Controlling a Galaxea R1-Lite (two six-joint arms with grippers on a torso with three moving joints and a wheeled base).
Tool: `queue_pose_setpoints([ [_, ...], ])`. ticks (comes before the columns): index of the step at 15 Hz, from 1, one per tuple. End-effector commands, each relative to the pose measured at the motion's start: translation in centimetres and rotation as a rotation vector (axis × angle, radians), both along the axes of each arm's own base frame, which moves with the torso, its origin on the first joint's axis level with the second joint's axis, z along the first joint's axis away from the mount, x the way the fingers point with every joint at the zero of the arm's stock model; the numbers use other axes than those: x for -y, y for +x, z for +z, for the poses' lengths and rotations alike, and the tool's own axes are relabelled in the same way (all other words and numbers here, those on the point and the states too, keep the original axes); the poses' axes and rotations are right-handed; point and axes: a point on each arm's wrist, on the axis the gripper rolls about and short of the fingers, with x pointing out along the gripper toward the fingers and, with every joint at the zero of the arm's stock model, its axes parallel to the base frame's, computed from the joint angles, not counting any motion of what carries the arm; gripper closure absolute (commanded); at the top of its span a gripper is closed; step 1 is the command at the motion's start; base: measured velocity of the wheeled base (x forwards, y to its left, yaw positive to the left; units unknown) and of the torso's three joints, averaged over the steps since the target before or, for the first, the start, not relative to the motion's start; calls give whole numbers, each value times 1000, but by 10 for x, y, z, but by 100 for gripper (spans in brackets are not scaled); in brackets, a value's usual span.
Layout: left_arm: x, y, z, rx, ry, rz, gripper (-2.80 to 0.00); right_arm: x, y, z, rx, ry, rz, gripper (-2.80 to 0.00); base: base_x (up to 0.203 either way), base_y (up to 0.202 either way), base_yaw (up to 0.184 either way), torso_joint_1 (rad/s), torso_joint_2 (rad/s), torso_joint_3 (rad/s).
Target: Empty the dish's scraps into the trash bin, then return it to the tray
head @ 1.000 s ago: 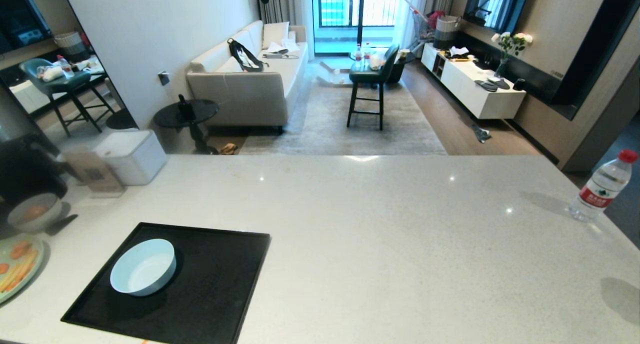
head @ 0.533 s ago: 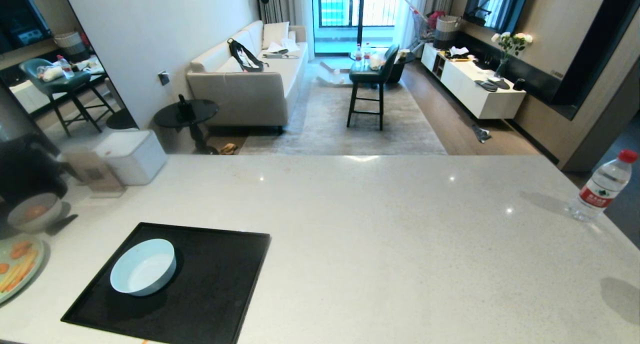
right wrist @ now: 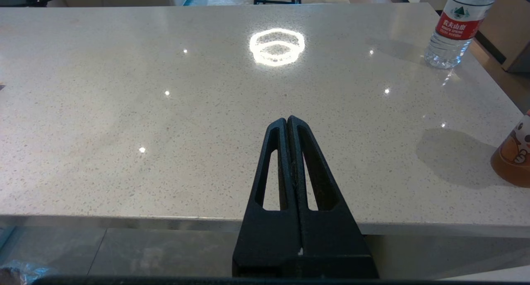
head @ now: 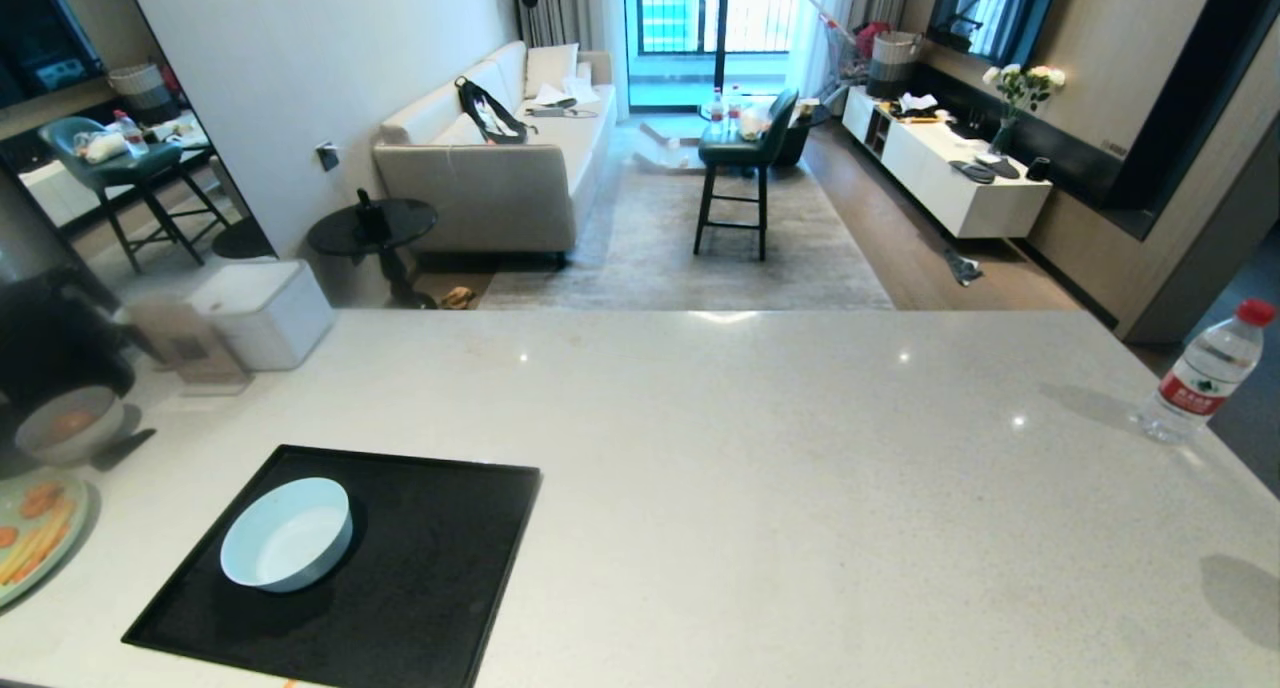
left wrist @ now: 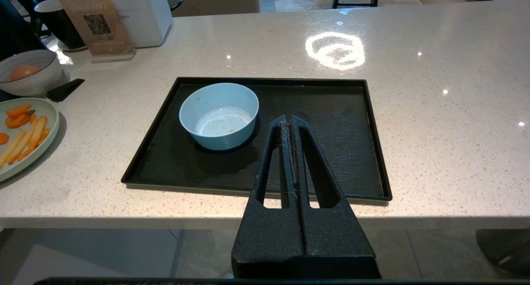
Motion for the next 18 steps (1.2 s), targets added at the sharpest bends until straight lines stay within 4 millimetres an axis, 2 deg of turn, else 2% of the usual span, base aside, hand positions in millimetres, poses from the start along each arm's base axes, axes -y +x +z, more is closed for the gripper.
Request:
queue_pose_setpoints([
  [1, 0, 0, 0, 1, 3, 0, 0, 0, 0, 0, 1, 0, 1, 0, 0, 0, 0, 0, 0, 0],
  [18, 0, 0, 0, 1, 0, 0, 0, 0, 0, 0, 1, 0, 1, 0, 0, 0, 0, 0, 0, 0],
])
